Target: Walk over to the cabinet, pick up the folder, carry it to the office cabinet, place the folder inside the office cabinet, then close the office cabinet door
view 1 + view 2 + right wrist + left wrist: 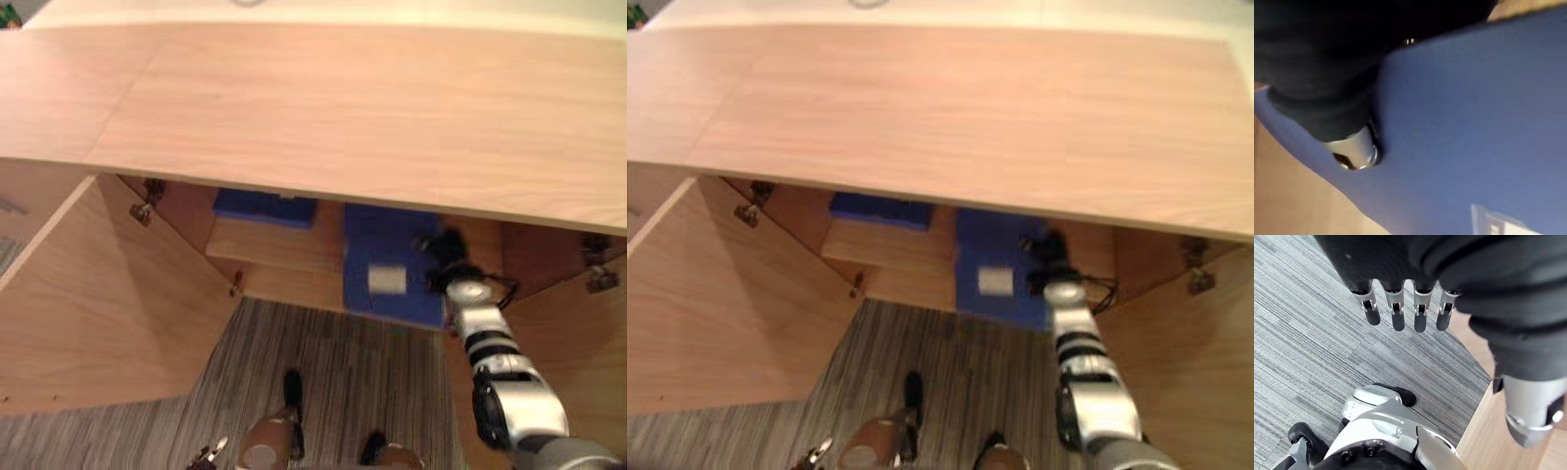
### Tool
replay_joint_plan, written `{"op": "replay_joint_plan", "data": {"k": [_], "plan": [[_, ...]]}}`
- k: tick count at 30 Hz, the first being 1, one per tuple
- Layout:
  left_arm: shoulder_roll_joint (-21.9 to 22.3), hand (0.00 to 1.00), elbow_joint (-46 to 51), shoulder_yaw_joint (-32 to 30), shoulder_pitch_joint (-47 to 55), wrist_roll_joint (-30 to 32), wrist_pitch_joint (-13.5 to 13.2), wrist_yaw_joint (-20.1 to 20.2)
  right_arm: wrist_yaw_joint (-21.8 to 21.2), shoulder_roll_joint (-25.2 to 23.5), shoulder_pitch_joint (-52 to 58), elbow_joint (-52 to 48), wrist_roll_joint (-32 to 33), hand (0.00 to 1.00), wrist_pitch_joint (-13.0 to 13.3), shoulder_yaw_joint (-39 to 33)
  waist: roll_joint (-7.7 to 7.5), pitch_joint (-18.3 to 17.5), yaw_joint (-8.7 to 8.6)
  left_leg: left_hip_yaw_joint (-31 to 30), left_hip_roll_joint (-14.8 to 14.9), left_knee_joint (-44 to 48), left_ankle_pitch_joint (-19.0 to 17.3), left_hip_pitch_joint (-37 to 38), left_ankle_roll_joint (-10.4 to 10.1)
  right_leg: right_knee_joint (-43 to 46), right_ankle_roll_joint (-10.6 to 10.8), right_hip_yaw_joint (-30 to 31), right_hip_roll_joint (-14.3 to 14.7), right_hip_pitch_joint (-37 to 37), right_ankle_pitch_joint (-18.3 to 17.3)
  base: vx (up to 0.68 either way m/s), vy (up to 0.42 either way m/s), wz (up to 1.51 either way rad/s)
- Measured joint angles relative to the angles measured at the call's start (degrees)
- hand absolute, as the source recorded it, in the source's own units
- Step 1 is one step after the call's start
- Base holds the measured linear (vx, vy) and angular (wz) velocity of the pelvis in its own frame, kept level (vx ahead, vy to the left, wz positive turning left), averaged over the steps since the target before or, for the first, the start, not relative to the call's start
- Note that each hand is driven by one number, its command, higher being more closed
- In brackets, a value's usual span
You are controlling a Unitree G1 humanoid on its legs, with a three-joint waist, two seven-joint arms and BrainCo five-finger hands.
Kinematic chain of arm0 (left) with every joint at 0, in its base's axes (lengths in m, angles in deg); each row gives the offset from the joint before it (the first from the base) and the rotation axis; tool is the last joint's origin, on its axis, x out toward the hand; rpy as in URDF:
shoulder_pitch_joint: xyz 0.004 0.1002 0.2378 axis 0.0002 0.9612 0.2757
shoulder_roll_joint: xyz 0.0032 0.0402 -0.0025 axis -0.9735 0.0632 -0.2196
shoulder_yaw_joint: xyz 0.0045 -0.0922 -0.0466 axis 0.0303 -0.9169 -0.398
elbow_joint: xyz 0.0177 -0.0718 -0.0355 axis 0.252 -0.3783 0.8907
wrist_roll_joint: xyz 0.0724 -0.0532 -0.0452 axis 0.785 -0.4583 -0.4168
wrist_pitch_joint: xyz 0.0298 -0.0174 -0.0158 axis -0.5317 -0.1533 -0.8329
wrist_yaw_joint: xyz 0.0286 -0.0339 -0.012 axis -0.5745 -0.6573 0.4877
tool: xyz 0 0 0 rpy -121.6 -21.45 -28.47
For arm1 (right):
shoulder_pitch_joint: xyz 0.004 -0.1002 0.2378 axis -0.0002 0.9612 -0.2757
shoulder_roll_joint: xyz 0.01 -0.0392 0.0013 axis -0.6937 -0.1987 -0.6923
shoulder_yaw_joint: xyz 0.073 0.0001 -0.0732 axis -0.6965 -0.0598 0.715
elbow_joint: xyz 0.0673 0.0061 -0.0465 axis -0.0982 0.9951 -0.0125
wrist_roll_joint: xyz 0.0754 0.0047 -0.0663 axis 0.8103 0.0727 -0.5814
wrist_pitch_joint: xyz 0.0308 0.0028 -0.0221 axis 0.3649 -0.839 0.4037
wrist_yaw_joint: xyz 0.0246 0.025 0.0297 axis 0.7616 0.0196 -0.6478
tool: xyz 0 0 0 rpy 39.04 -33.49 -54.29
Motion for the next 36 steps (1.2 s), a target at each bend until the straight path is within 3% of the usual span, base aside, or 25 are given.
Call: {"op": "replay_joint_plan", "data": {"k": [3,4,6,9,12,14,19,26,34,35,36], "plan": [[1.1,0.00,1.8,-0.5,0.5,-0.4,0.2,-0.2,1.2,-3.4,-0.8,-7.0,19.1,1.00,2.1,-1.9,0.64,1.6,0.04,1.2,1.0,15.4,-8.3,-5.8,0.2,9.4,0.2,-0.1,-2.9,-2.9,-4.4,-0.04,0.001,-0.04],[1.2,0.00,1.8,-0.6,0.5,-0.5,0.3,-0.2,1.2,-3.9,-0.9,-7.4,20.8,1.00,2.3,-2.0,0.72,1.6,0.05,1.5,1.2,16.4,-8.9,-6.2,0.2,10.0,0.2,-0.1,-3.1,-3.2,-4.8,-0.06,0.008,-0.20],[1.8,0.00,3.6,-1.6,0.6,-1.7,0.6,-0.2,1.1,-6.3,-2.5,-9.4,32.9,1.00,3.7,-2.6,0.99,2.1,-0.05,2.3,1.7,22.9,-12.1,-10.0,0.4,15.1,0.1,0.0,-5.0,-6.5,-8.1,-0.08,0.010,-0.11],[2.8,0.00,6.1,-2.3,0.5,-2.5,0.8,-0.3,1.0,-6.8,-6.2,-10.1,45.2,1.00,5.3,-5.2,2.27,4.2,-0.23,2.9,2.2,30.8,-15.6,-15.0,1.3,22.9,0.1,0.5,-7.5,-11.1,-11.6,-0.11,0.030,-0.02],[3.0,0.00,7.7,-2.2,0.6,-3.5,0.8,-0.7,1.0,-6.8,-10.3,-11.5,53.3,1.00,7.8,-8.5,2.82,6.1,0.04,3.2,2.3,37.5,-18.2,-20.0,2.1,30.5,0.2,2.0,-10.0,-16.2,-14.5,-0.11,0.032,0.03],[3.1,0.00,9.4,-1.7,0.6,-5.1,0.8,-1.0,1.1,-6.0,-14.2,-11.9,57.2,1.00,9.4,-10.7,3.12,7.3,0.20,3.4,2.3,41.8,-19.6,-23.6,2.6,35.4,0.3,2.9,-11.4,-20.0,-16.1,-0.10,0.038,0.09],[2.7,0.00,12.0,2.8,0.1,-6.5,0.8,-1.8,2.2,1.7,-22.5,-11.9,64.2,1.00,11.6,-12.0,4.23,9.2,1.75,2.9,1.5,52.0,-21.6,-35.0,3.8,47.9,0.5,5.3,-15.4,-31.1,-20.2,-0.09,0.042,0.19],[1.7,0.00,13.8,6.5,0.1,-8.2,1.7,-3.7,7.1,3.1,-28.4,-11.1,73.4,1.00,17.3,-18.5,5.42,10.1,4.32,2.4,-0.6,56.5,-20.8,-44.8,3.2,56.6,0.0,6.7,-19.3,-40.8,-23.3,-0.04,0.013,0.26],[1.5,0.00,14.9,7.8,-0.1,-8.2,2.6,-5.0,10.8,4.8,-30.0,-4.5,75.0,1.00,17.4,-19.6,6.07,10.5,5.92,1.9,-1.6,56.0,-18.4,-48.6,2.7,59.0,-1.0,7.0,-20.3,-45.1,-23.8,0.02,-0.028,0.14],[1.4,0.00,14.9,7.8,-0.1,-8.2,2.6,-5.0,10.8,5.2,-30.2,-4.5,75.1,0.00,17.3,-19.5,6.07,10.5,5.93,1.8,-1.9,55.8,-18.1,-48.8,2.7,59.1,-1.0,7.0,-20.5,-45.3,-23.8,0.02,-0.047,0.21],[1.4,0.00,14.9,8.0,-0.1,-8.2,2.6,-5.1,11.1,6.2,-30.9,-4.3,75.2,0.00,17.2,-19.4,6.10,10.5,5.91,1.8,-2.5,55.1,-17.6,-49.0,2.6,59.2,-1.0,6.9,-21.0,-45.6,-23.9,0.02,-0.049,0.23]]}}
